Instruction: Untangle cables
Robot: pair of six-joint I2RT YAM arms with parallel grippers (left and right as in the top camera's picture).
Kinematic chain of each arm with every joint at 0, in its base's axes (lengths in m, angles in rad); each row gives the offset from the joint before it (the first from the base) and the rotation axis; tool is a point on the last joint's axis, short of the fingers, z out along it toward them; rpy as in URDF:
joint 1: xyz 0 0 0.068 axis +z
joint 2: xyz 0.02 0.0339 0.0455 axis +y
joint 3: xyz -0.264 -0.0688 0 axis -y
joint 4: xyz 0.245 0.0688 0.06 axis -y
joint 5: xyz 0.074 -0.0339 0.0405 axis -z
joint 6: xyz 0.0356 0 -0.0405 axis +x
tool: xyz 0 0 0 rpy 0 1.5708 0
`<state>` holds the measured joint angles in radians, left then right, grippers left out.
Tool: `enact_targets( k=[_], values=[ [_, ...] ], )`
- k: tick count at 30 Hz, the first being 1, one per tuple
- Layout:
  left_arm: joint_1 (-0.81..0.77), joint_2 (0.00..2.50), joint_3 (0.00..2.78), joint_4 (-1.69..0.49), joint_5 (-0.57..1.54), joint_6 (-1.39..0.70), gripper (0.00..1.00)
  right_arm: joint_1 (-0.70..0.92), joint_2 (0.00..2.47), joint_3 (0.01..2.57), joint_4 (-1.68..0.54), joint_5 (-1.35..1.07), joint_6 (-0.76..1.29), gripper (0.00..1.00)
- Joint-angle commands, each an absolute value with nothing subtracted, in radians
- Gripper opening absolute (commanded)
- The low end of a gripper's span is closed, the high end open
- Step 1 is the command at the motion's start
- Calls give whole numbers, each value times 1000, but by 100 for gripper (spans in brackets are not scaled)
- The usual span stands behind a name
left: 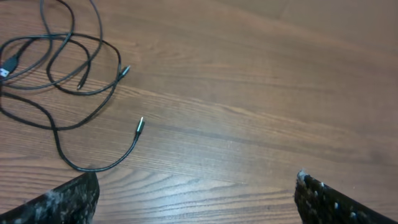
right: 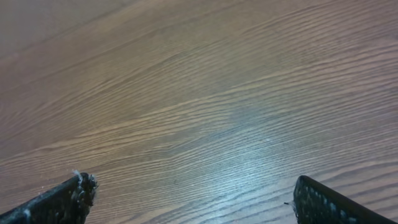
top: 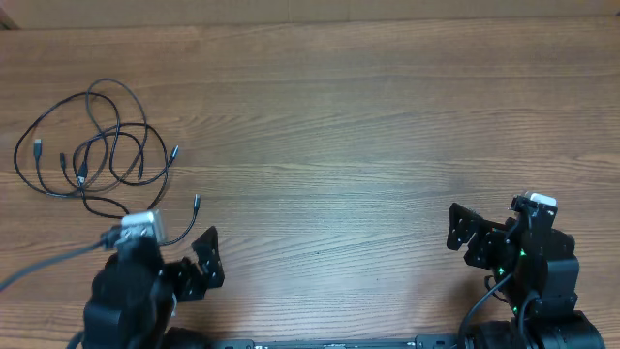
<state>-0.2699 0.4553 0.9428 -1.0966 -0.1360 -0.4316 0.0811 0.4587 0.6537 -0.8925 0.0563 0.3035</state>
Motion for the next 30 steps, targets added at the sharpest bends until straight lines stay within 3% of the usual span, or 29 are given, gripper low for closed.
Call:
enact_targets(
  k=[1, 18, 30],
  values=[
    [-276, 390, 911, -1074, -168, -453, 100, 79, 454, 646, -877, 50, 287, 100],
    [-276, 392, 911, -1258, -168, -454, 99, 79, 454, 646, -878, 50, 286, 100],
    [-276, 392, 911, -1256, -167, -453, 100, 79, 454, 646, -878, 50, 286, 100]
  ],
)
